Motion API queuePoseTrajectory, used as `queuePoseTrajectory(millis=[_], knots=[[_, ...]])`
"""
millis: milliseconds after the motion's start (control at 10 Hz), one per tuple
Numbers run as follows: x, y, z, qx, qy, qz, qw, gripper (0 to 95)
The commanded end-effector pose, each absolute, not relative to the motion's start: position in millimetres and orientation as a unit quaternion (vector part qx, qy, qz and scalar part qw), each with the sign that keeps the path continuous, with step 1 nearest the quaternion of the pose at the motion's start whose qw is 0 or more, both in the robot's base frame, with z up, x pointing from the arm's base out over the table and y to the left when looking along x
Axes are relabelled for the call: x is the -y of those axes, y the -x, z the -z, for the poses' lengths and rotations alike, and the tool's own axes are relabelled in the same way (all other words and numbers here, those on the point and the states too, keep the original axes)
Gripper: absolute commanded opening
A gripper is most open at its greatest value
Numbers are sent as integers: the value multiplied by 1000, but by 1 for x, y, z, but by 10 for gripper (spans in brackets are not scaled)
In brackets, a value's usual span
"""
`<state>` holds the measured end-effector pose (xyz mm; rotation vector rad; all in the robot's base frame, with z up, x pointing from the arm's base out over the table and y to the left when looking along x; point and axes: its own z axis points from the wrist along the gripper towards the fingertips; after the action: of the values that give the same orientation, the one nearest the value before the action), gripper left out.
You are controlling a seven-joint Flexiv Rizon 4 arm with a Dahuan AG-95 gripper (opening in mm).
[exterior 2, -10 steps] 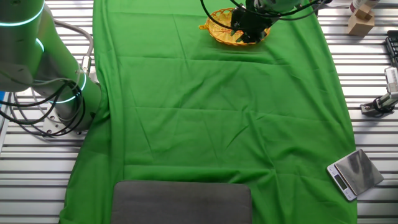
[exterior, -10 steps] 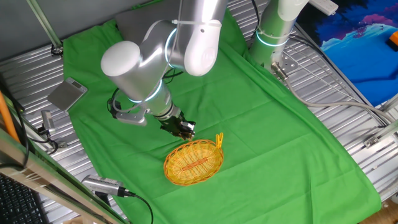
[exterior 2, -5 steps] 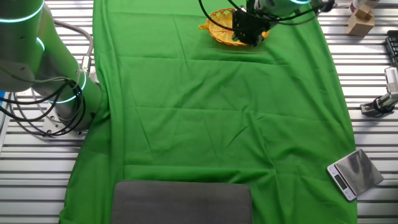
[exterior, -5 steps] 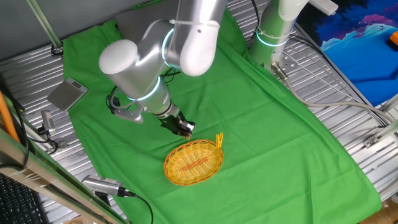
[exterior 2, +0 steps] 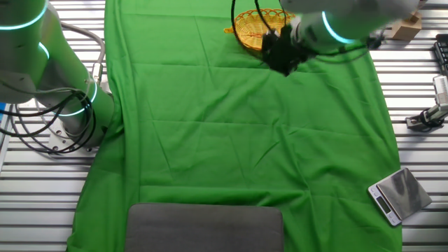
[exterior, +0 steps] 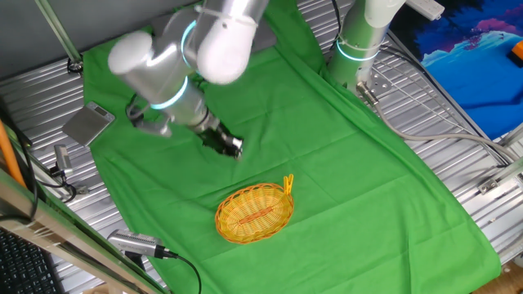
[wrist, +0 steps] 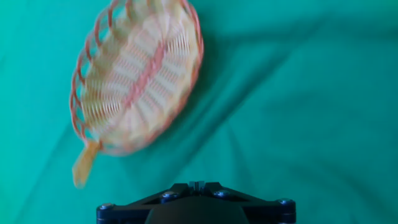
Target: Use a clamp
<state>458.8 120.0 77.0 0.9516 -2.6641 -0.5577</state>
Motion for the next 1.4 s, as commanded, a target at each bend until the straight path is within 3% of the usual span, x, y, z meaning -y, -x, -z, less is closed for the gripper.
queuePoseTrajectory(millis=[100, 1400], knots=[[-105, -453, -78, 909, -352, 178, 136, 0], [-97, -450, -75, 908, -369, 125, 155, 0]])
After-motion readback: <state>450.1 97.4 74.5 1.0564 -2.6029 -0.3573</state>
